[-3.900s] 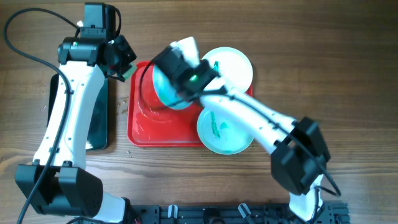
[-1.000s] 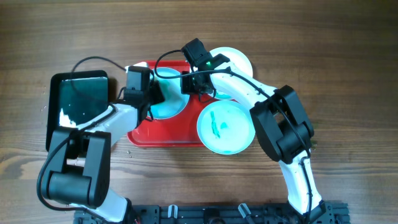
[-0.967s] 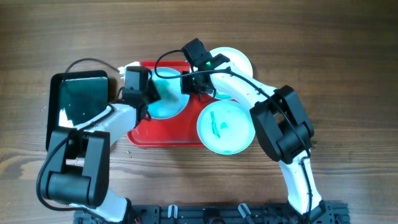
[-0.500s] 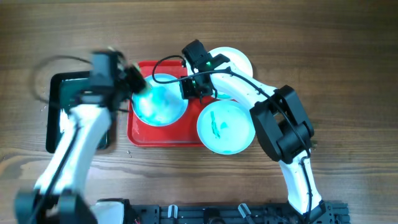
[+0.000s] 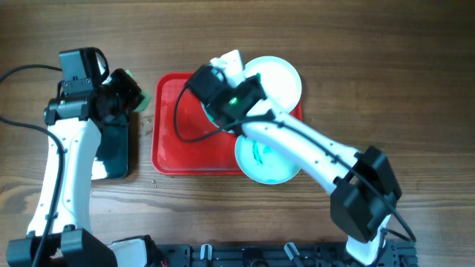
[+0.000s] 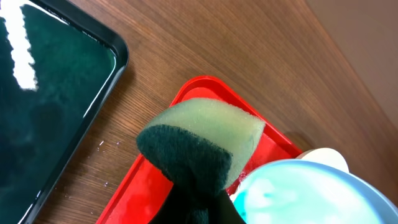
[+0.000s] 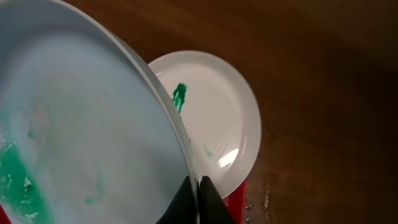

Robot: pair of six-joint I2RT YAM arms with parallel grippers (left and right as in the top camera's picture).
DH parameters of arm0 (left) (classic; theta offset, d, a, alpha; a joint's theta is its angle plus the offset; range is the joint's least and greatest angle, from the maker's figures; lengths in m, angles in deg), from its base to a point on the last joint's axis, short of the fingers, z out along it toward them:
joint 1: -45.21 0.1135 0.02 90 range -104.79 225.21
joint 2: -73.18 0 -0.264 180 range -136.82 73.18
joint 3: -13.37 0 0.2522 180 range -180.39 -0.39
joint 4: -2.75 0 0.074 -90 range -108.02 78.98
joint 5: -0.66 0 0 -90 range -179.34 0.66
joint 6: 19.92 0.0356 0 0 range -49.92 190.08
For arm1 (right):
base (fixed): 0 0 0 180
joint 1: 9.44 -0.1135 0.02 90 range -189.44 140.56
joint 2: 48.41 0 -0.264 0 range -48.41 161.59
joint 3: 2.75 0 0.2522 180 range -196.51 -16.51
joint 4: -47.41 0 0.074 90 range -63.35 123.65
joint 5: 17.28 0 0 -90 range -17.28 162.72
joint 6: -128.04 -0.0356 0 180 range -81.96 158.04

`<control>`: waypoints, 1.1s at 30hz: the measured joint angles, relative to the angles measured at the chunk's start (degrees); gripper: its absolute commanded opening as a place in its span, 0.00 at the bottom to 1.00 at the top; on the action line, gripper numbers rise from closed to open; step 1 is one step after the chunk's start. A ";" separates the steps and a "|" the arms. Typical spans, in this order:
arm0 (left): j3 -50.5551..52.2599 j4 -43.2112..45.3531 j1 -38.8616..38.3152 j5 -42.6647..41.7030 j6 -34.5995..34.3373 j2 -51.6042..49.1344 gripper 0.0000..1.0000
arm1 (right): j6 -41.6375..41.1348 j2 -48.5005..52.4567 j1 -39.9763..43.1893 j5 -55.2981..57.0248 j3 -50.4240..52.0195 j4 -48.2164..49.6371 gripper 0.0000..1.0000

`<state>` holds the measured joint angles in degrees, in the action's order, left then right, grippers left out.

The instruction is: Clean dirty plates on tray and stack at the side

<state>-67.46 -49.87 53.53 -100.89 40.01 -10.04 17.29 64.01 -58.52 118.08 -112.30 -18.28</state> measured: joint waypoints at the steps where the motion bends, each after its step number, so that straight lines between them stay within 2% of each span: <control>1: 0.00 0.00 -0.11 -0.31 0.00 -0.37 0.04 | -0.42 0.00 -2.51 6.78 0.00 0.09 0.04; 7: 0.00 0.02 -0.33 -0.39 0.00 -0.52 0.04 | -1.05 0.00 -11.41 29.46 0.00 3.63 0.04; 11: 0.00 -0.20 -0.33 -0.37 0.00 -0.52 0.04 | -1.05 0.00 -13.79 33.48 0.00 5.42 0.04; 12: 0.00 -0.39 -0.33 -0.39 0.00 -0.52 0.04 | -1.22 0.00 -13.46 30.80 0.00 5.70 0.04; 15: 0.00 -1.11 -0.33 -0.37 0.00 -0.52 0.04 | -5.70 0.00 -8.81 12.48 0.00 5.79 0.04; 18: 0.00 -1.46 -0.33 -0.39 0.00 -0.52 0.04 | -11.19 1.01 1.73 -11.45 0.02 9.40 0.04; 22: 0.00 -1.46 -0.33 -0.39 0.00 -0.57 0.04 | -16.17 8.83 7.45 -27.98 0.22 11.93 0.05; 23: 0.00 -1.51 -0.33 -0.42 0.00 -0.57 0.04 | -16.79 11.52 7.45 -31.28 0.81 12.63 0.30; 24: 0.00 -1.55 -0.33 -0.42 0.00 -0.57 0.04 | -16.52 14.95 7.23 -37.07 1.55 14.82 0.41; 26: 0.00 -1.68 -0.33 -0.39 0.00 -0.57 0.04 | -15.39 14.86 7.37 -40.22 1.57 15.72 0.52; 27: 0.00 -1.73 -0.33 -0.39 0.00 -0.57 0.04 | -13.64 14.88 7.61 -42.84 1.60 15.98 0.53; 29: 0.00 -1.90 -0.39 -0.37 0.00 -0.57 0.04 | -9.42 14.88 7.98 -45.86 1.60 16.33 0.48; 33: 0.00 -1.95 -2.40 -0.07 0.00 -0.57 0.04 | 6.49 14.88 12.37 -51.63 1.57 19.61 0.45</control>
<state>-67.46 -51.81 51.13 -100.96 40.01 -10.61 23.78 78.89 -46.15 66.45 -110.72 1.33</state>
